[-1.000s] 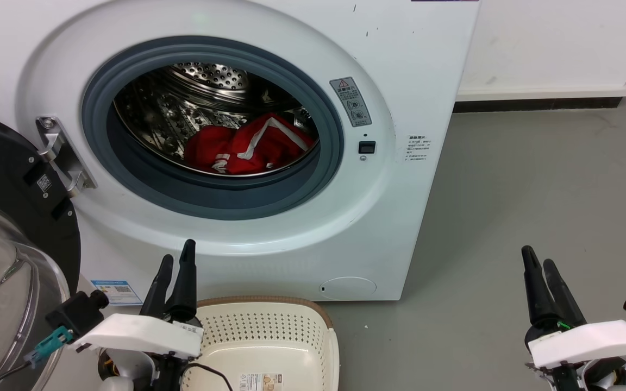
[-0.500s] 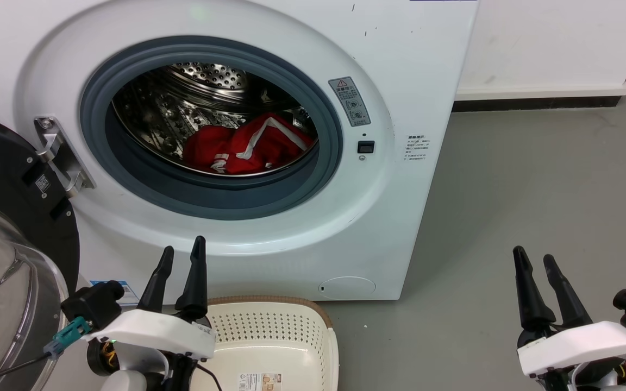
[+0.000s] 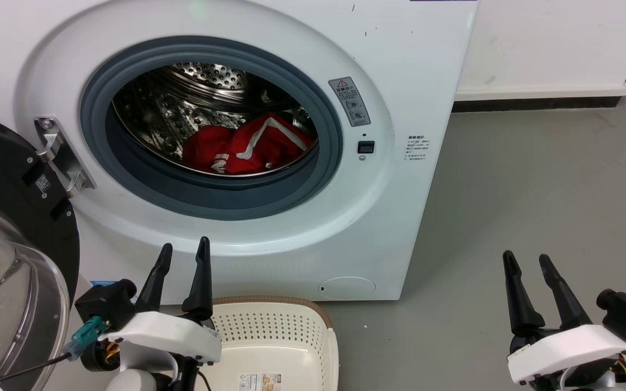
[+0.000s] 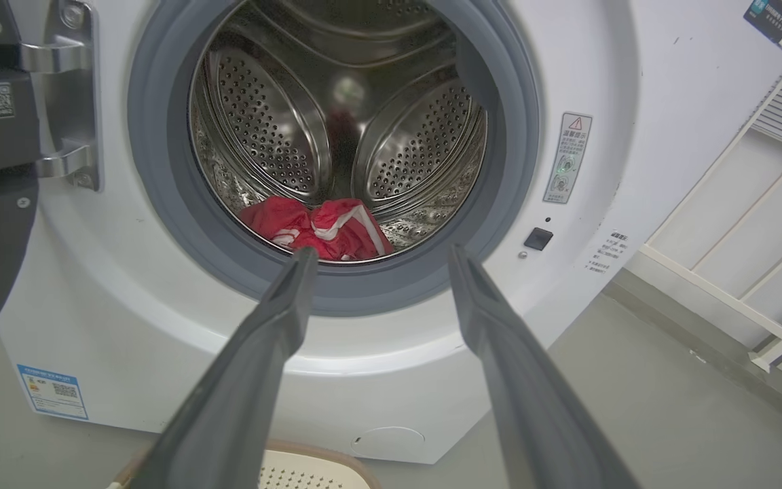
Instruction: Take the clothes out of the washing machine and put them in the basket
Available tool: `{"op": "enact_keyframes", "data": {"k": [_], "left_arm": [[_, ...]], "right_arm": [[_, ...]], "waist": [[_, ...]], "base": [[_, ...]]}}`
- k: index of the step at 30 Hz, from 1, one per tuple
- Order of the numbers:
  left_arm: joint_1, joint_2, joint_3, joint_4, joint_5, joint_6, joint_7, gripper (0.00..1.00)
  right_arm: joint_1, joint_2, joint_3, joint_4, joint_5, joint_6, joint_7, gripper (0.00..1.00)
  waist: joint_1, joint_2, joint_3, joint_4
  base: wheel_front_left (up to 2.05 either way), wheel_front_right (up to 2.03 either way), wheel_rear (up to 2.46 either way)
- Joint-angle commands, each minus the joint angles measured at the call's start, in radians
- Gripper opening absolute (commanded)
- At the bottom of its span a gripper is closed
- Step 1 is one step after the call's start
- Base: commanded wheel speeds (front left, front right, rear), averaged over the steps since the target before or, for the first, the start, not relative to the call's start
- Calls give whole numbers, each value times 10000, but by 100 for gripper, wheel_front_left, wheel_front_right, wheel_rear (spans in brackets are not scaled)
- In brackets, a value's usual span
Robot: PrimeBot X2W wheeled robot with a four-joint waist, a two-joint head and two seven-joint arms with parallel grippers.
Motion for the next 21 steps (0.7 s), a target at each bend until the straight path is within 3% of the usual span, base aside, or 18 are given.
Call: {"op": "enact_keyframes", "data": {"k": [1,21], "left_arm": [[-161,85,-37,-105,269,42,-105,100],[-229,117,-257,166,2103,325,-611,100]], "right_arm": [[51,-34,25,-157,-304,1,-70,100],[209,-33,5,-261,-2192,0,-333,100]], "waist": [[0,0,-5,8],[0,0,-26,87]], "base": [[0,0,0],[0,0,0]]}}
